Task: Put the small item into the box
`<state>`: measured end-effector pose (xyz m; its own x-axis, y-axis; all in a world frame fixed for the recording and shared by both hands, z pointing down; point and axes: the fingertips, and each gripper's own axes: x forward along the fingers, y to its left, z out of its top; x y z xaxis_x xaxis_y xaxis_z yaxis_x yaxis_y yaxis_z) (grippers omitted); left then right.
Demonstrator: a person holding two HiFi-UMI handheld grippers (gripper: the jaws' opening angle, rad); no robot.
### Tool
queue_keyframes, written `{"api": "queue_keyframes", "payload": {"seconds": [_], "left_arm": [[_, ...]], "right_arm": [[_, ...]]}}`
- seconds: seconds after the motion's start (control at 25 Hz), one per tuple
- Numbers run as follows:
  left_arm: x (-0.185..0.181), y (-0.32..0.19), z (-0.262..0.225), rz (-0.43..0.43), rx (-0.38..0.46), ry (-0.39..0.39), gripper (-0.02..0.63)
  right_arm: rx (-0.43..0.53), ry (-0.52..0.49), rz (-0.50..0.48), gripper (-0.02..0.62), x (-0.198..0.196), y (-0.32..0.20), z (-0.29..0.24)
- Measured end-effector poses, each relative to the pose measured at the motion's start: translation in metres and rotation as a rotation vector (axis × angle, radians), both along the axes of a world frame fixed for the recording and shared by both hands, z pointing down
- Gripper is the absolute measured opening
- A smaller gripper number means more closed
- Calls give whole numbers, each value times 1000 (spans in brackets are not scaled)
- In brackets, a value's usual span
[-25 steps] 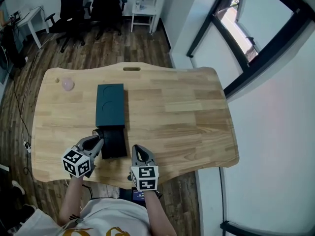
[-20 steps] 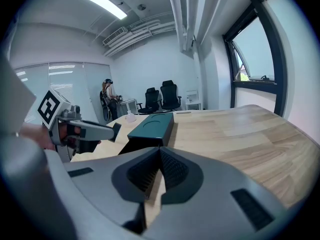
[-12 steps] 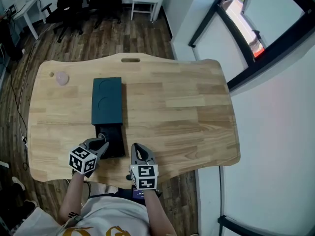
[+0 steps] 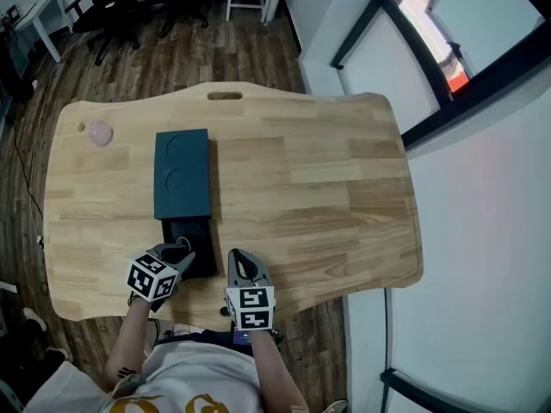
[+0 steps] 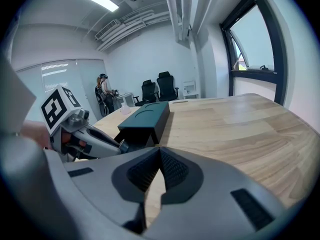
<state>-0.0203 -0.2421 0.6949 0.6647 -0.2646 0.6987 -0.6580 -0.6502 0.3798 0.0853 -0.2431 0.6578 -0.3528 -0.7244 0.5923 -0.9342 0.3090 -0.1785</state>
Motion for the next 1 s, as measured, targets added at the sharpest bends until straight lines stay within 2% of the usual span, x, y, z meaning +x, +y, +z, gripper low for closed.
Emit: {"api": "queue_keyframes", "payload": {"seconds": [0.28,0.56,0.72,1.0], "left_arm": [[2,3,11,74,-74,-80,40],[3,17,23,232,-176,-216,40],[3,23,27,306,-183,-287,40],[3,24,26,361,-182,-355,41]], "right_arm": [[-12,3,5,5,0,-6,6],[-26,3,-1,5,-5,-8,8],[-36,6,-7,5,-7,-6,11],[-37,-2,6,5,-1,-3,12]]}}
